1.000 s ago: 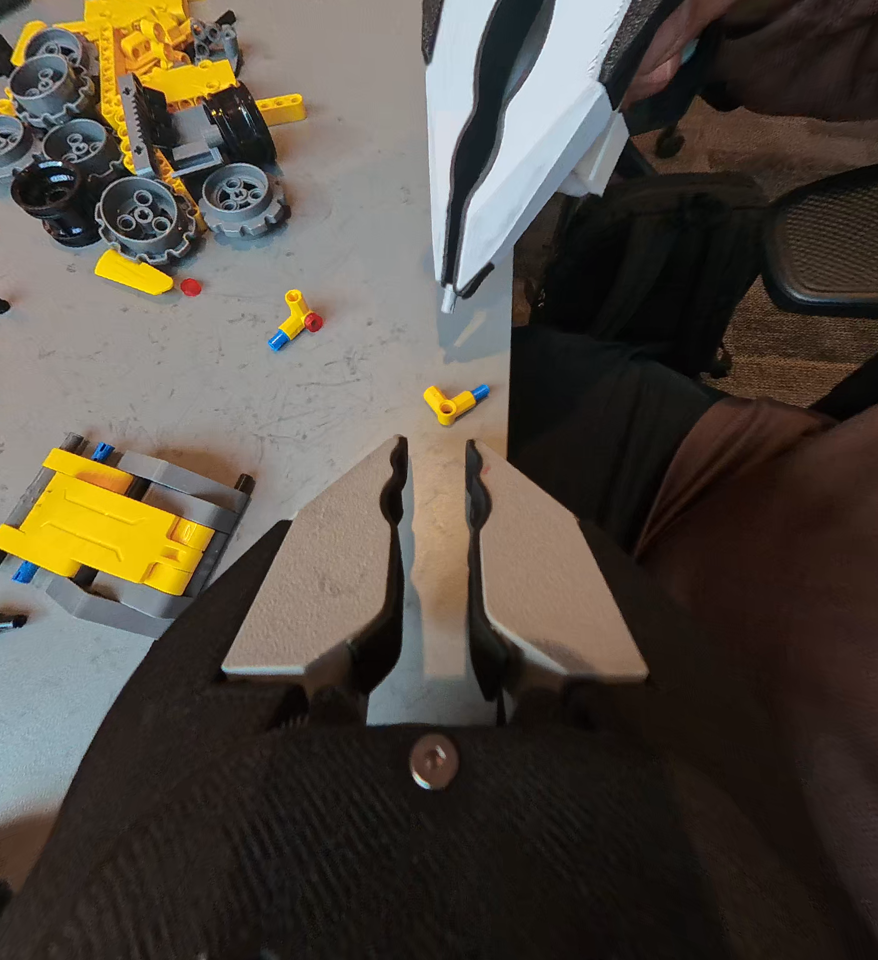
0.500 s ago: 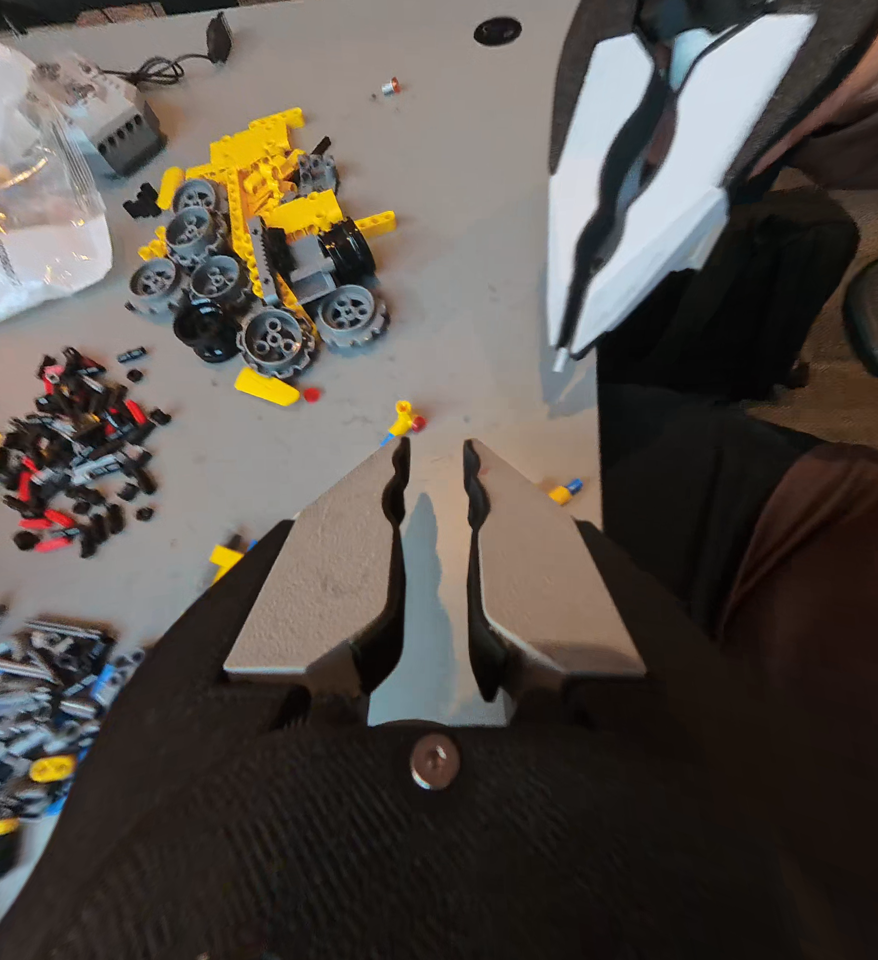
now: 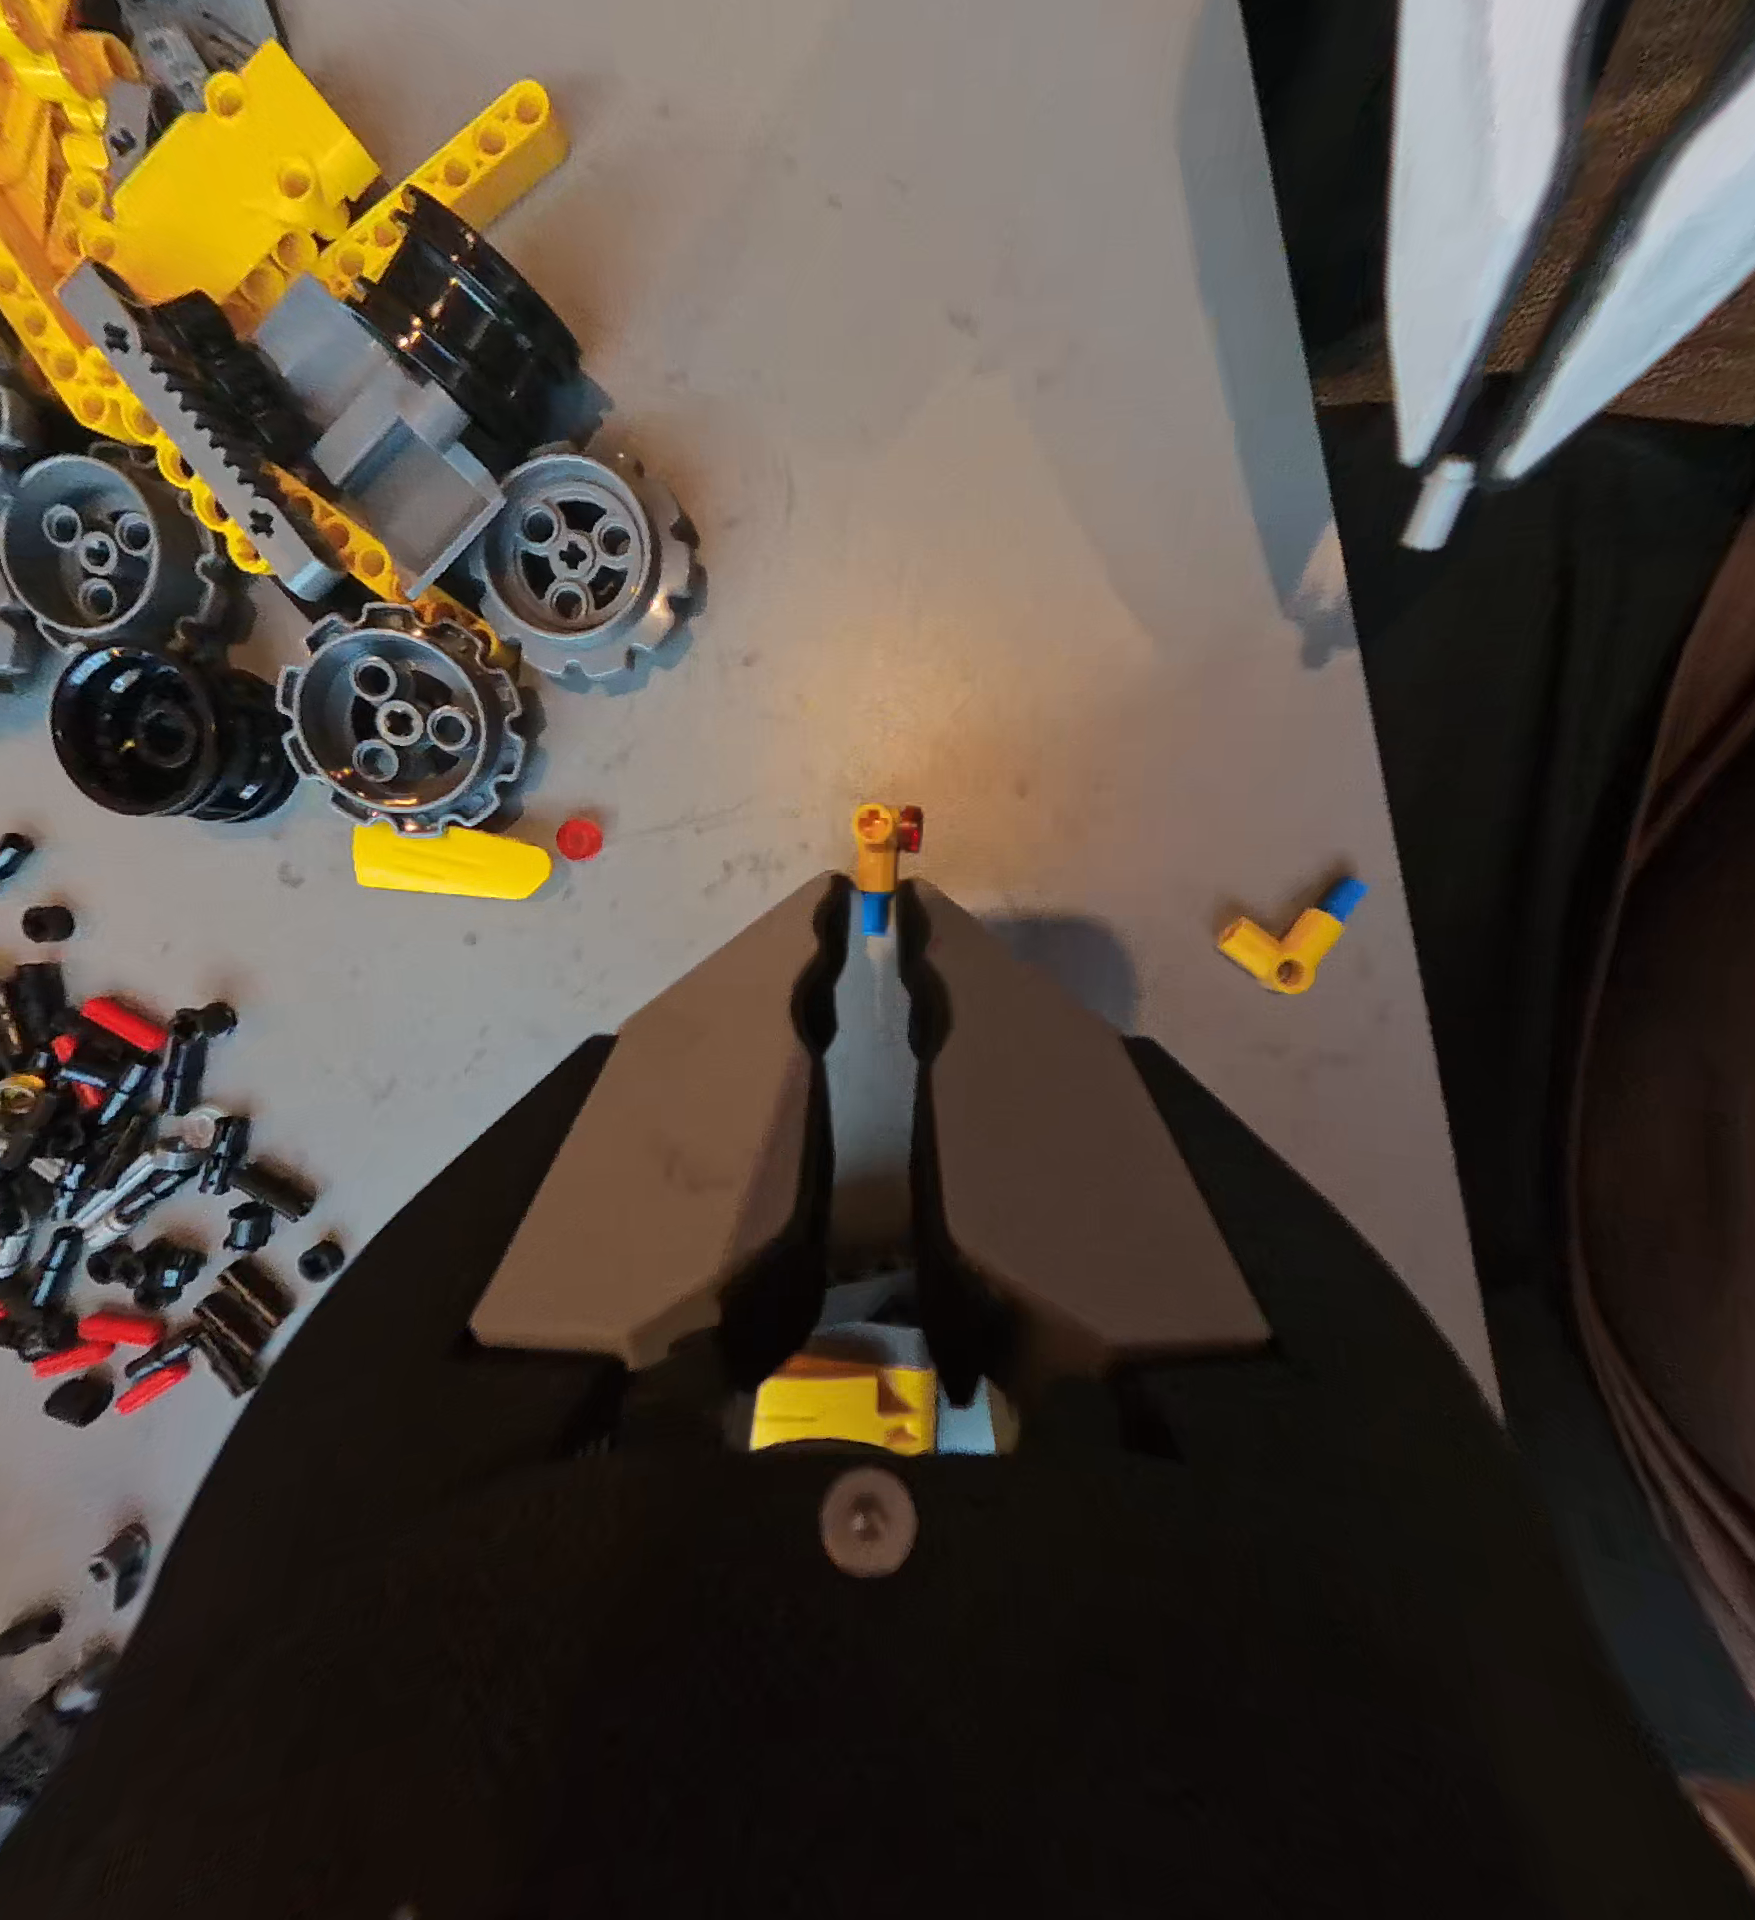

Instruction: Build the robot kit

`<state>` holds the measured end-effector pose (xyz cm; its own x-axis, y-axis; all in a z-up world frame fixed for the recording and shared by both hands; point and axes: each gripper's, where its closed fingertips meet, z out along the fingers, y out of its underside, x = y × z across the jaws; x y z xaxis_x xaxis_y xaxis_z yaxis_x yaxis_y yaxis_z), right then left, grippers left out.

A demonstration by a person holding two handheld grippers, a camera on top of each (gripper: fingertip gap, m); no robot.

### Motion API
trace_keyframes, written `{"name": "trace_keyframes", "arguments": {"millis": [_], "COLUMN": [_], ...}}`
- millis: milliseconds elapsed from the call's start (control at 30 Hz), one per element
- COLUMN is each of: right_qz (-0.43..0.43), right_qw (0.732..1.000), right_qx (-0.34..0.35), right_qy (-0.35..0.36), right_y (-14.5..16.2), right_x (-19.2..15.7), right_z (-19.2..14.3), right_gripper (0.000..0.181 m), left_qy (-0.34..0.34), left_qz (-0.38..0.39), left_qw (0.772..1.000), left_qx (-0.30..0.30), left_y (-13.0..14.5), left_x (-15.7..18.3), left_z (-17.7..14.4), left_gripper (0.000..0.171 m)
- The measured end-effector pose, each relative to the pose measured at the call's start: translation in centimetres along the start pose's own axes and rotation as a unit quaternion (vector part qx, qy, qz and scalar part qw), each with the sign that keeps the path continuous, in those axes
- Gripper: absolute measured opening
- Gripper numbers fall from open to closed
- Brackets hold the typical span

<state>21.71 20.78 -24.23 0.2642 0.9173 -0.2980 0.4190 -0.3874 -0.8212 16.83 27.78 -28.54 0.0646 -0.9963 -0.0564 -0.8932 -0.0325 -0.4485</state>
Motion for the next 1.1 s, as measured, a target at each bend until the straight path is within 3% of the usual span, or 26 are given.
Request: {"name": "trace_keyframes", "arguments": {"millis": [167, 300, 433, 600, 733, 933, 1100], "right_qz": [0.001, 0.002, 0.006, 0.006, 0.006, 0.01, -0.002], "right_qw": [1.0, 1.0, 1.0, 1.0, 1.0, 1.0, 0.999], "right_qx": [0.003, 0.007, 0.008, 0.004, -0.002, -0.008, -0.031], "right_qy": [-0.003, -0.006, -0.011, -0.017, -0.017, -0.019, -0.028], "right_y": [0.2, 0.3, 0.4, 0.4, 0.6, 0.8, 0.1], "right_x": [-0.2, -0.3, -0.4, -0.7, -0.7, -0.5, -0.6], "right_z": [-0.2, -0.2, 0.0, 0.4, 0.8, 1.5, 2.6], "right_gripper": [0.003, 0.003, 0.003, 0.003, 0.003, 0.003, 0.003], "left_qy": [0.063, 0.177, 0.18, 0.152, 0.106, 0.067, 0.028], "left_qz": [-0.108, -0.24, -0.28, -0.276, -0.256, -0.216, -0.211], "left_qw": [0.992, 0.954, 0.942, 0.948, 0.96, 0.964, 0.967], "left_qx": [0.006, 0.04, 0.055, 0.051, 0.051, 0.14, 0.139], "left_y": [-0.3, -0.9, -0.5, -0.1, 0.3, -0.5, 0.8], "left_x": [0.7, 2.3, 1.8, 1.2, 0.9, 5.4, 8.2], "left_z": [0.0, -0.4, -0.3, -0.5, -1.9, -5.0, -2.4], "left_gripper": [0.003, 0.003, 0.003, 0.006, 0.022, 0.028, 0.024]}}
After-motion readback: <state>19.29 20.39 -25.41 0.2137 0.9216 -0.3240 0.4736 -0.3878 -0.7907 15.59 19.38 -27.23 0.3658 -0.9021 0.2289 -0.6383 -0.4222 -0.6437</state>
